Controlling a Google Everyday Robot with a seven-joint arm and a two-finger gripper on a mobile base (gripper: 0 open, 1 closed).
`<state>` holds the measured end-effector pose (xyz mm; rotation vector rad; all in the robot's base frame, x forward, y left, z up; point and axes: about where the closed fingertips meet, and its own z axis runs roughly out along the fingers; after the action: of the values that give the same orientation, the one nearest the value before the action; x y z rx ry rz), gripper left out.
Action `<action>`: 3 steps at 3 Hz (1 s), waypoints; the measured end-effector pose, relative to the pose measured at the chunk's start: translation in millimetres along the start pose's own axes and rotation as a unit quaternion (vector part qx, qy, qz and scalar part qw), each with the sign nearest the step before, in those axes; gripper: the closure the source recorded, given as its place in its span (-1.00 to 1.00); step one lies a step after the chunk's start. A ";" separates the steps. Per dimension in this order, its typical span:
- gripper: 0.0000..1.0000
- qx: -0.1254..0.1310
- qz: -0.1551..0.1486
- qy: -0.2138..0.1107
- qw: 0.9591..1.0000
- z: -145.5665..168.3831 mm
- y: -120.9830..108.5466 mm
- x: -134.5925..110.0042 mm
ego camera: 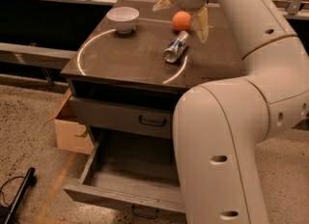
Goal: Place redbull can into middle drawer
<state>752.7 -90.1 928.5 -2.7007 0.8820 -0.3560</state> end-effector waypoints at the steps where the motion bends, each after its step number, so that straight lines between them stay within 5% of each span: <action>1: -1.00 -0.006 -0.007 -0.004 1.000 22.3 -5.8 2.7; 3: -1.00 -0.031 -0.002 -0.011 0.999 55.9 3.3 9.3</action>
Offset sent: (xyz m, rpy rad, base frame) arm 0.0348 -0.0131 -0.0319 -0.0911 0.1388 0.0038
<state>775.8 -87.9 876.7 -2.7585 0.8952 -0.3030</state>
